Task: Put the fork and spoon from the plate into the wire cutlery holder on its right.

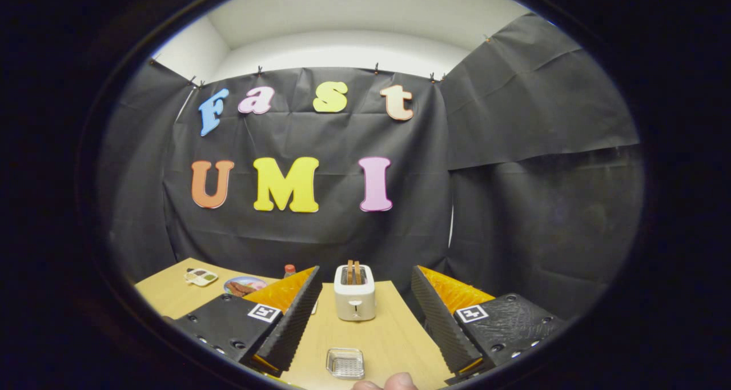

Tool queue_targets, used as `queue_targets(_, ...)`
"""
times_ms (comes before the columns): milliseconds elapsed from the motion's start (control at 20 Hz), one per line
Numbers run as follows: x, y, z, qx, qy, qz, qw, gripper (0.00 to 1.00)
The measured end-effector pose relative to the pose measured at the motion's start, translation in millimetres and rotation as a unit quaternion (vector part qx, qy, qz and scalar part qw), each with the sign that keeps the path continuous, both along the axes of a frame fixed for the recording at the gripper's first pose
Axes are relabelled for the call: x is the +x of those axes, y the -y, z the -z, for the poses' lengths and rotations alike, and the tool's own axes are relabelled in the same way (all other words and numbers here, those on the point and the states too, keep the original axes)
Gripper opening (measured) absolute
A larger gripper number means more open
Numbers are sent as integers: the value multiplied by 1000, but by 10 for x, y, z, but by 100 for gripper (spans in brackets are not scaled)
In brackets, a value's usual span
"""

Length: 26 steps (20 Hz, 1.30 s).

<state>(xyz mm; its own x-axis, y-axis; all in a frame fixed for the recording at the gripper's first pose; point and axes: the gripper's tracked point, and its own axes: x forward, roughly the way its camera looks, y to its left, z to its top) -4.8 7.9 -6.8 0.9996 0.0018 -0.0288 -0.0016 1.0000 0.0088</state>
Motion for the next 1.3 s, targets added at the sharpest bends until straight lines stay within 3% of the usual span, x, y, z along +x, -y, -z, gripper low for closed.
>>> queue_targets(400, 18, -114, 21, 1, -8, -7, 1000, 95)
queue_targets(700, 44, -526, 283, -11, -53, -43, 998, 95)
queue_targets(1050, 79, -1271, 923, -19, -134, -88, 987, 95)
queue_targets(1300, 90, -1728, 1765, -36, -232, -105, 966, 96)
